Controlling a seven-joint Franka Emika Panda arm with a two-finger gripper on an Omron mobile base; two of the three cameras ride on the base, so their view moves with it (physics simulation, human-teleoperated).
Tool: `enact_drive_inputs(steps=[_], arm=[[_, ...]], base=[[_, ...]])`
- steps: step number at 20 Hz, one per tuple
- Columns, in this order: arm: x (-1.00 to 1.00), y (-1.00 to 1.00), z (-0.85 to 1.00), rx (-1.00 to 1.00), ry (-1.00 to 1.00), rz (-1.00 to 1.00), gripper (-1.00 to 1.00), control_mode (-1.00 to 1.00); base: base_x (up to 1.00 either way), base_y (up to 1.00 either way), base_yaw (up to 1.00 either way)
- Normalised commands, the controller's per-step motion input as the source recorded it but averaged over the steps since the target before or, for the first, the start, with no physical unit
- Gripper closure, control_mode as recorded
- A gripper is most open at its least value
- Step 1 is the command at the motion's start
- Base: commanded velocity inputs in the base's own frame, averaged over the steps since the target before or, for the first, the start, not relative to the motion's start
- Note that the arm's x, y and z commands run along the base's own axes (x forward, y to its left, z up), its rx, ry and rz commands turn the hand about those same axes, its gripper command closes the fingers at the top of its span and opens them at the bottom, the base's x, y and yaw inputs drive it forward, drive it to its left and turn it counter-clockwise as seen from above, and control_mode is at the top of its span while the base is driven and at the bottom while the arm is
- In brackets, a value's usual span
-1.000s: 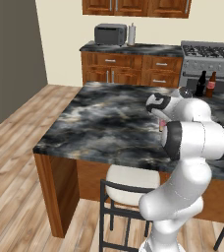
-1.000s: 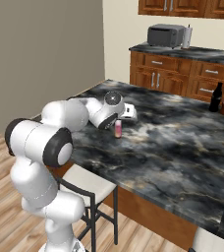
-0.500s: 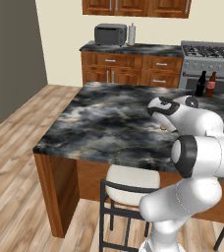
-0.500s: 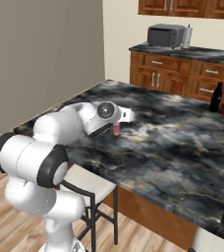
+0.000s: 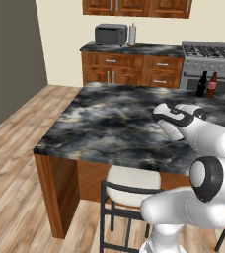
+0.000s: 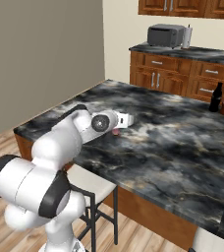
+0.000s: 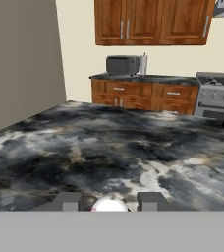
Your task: Place the large bottle from the dining counter next to the other large bottle outside the sink, and place the small bottle from the dining counter next to the other small bottle inside the sink.
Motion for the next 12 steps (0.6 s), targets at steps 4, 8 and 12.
enact_drive_inputs(steps=[4,8,12], arm=[[-0.30,0.00,0.49,0.00,0.06,-0.02,1.00,-1.00],[-0.26,0.00,0.52,-0.02,0.23,-0.01,1.00,-1.00],[-0.22,0.00,0.67,-0.01,0.27,-0.01,1.00,-1.00]], base=[[0.00,0.00,0.00],[0.00,0.00,0.00],[0.00,0.00,0.00]])
